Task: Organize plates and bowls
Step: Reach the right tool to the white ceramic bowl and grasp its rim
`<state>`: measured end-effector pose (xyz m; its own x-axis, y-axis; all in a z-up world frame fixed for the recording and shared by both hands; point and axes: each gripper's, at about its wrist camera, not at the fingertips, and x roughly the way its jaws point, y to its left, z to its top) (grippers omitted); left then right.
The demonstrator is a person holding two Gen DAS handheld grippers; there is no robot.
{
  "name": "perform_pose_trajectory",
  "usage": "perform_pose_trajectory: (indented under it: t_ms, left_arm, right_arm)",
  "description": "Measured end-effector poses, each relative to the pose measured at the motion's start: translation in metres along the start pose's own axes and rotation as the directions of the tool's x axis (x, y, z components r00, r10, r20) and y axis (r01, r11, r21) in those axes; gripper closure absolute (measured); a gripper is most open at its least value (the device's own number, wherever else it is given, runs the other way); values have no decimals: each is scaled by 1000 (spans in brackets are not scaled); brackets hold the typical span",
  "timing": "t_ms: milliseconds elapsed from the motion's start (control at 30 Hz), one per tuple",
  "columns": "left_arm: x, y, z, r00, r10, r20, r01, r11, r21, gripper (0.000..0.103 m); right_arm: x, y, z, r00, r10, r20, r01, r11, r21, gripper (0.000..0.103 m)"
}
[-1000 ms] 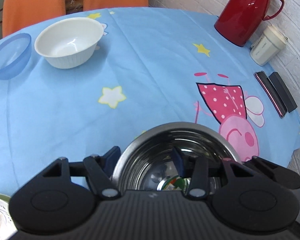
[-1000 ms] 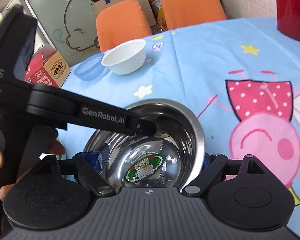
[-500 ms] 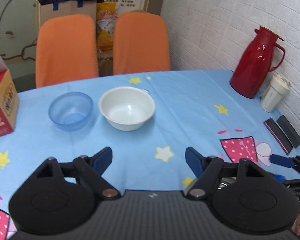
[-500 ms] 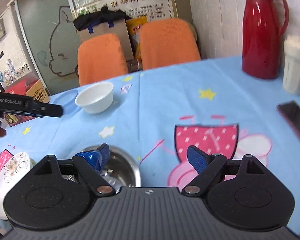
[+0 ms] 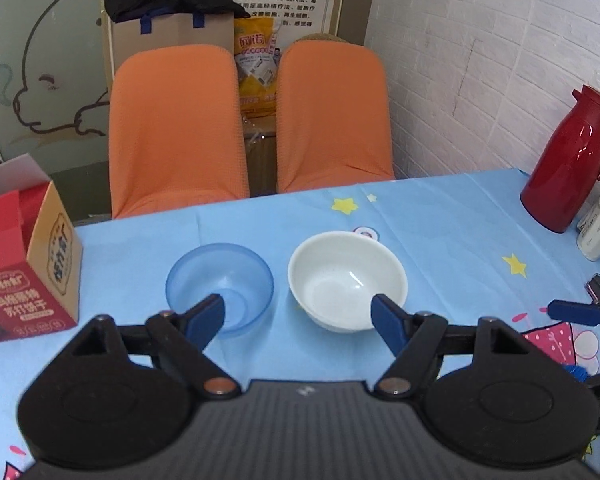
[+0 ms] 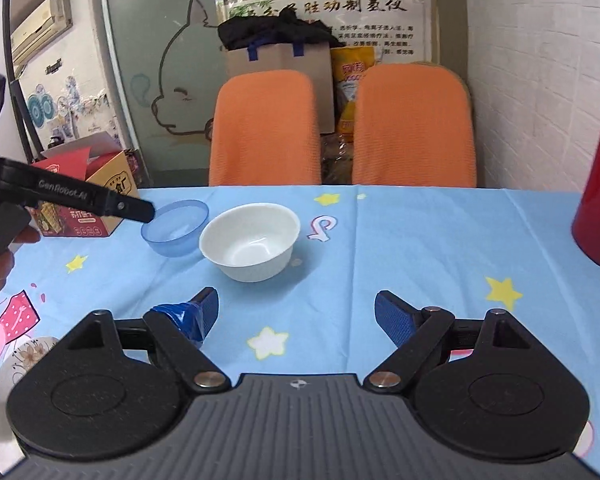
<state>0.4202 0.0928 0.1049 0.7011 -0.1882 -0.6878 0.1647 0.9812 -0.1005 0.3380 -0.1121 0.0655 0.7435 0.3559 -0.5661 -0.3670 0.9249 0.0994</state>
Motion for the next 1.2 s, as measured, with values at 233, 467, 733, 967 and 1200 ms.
perform_pose_trajectory:
  t_ms: [233,467,733,967,1200]
  left_arm:
    - [57,3,24,988,-110,-106,98,989,-110,29]
    - [106,-12,57,980,-150,-134,161,984,75,28]
    - [151,-17,49,972,-117,-203,147,979,141,28]
    - [165,-16,41,968,-116,-221,148,980,134,29]
    - [166,-20,33,968,-108,-227,147,976,159,31]
  right_arm:
    - [59,14,15,990,44,-136,-59,992,-107,31]
    - [102,11,21,970,67,-232,-102,985,-142,31]
    - [136,16,25,958,92,-271,-134,981,-139,31]
    - [157,30,24,954,85,-288,-141,974,-178,29]
    - [158,30,30,959,122,-256,-166,974,-154,33]
